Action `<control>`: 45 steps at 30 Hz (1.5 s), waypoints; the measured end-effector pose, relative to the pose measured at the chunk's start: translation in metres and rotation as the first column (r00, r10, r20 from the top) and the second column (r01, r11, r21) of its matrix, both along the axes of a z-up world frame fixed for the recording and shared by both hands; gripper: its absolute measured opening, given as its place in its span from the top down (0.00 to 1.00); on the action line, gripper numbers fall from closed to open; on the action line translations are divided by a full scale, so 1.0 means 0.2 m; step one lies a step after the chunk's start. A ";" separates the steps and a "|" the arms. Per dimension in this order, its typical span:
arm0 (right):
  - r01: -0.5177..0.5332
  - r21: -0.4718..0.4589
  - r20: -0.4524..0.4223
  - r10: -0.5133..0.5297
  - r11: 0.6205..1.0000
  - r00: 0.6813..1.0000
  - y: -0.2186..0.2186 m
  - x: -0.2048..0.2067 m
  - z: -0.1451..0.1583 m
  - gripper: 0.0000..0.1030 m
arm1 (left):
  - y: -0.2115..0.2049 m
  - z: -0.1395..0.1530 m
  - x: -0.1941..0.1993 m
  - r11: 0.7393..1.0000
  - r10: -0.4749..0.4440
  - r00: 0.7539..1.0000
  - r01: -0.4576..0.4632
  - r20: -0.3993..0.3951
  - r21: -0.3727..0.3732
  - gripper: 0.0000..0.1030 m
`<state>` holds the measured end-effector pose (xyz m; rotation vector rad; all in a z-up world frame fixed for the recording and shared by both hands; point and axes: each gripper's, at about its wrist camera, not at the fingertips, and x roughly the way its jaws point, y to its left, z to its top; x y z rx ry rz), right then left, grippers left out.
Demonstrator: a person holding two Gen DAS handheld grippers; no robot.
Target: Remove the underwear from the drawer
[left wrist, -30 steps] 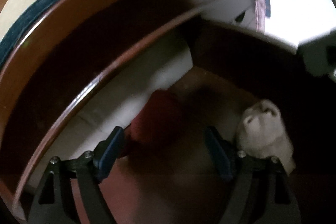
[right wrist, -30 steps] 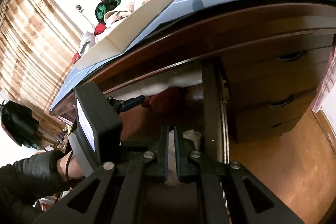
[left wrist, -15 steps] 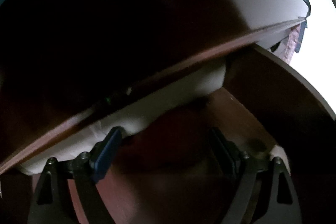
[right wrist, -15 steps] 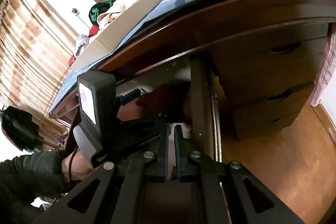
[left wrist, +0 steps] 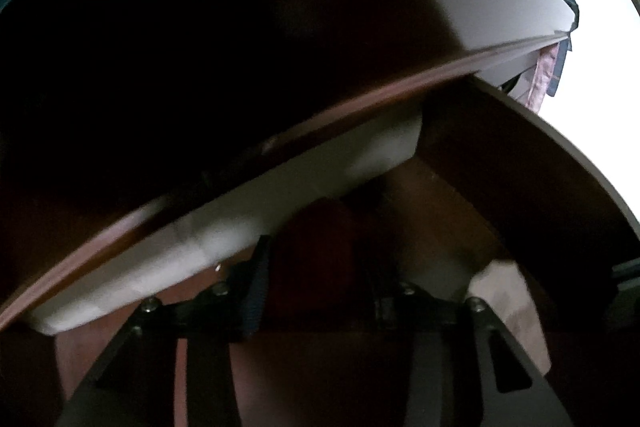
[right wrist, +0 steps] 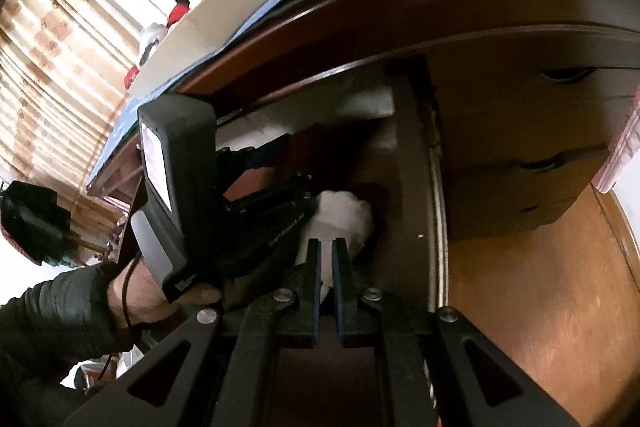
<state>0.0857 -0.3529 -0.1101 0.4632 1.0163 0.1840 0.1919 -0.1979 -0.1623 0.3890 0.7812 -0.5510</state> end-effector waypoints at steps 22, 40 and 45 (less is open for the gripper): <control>-0.133 -0.122 -0.318 0.088 0.984 0.944 0.27 0.37 -0.18 0.93 | 0.13 -0.24 0.03 1.000 0.001 0.998 0.000 -0.067 0.017 0.62; -0.160 -0.023 -0.312 0.145 0.987 0.939 0.35 0.47 -0.24 0.99 | 0.25 0.04 -0.09 0.998 -0.039 0.997 0.041 -0.059 0.040 0.62; -0.107 -0.016 -0.134 0.104 0.994 0.985 0.27 0.45 -0.03 0.99 | 0.27 0.04 -0.10 0.998 -0.041 0.998 0.044 -0.053 0.052 0.62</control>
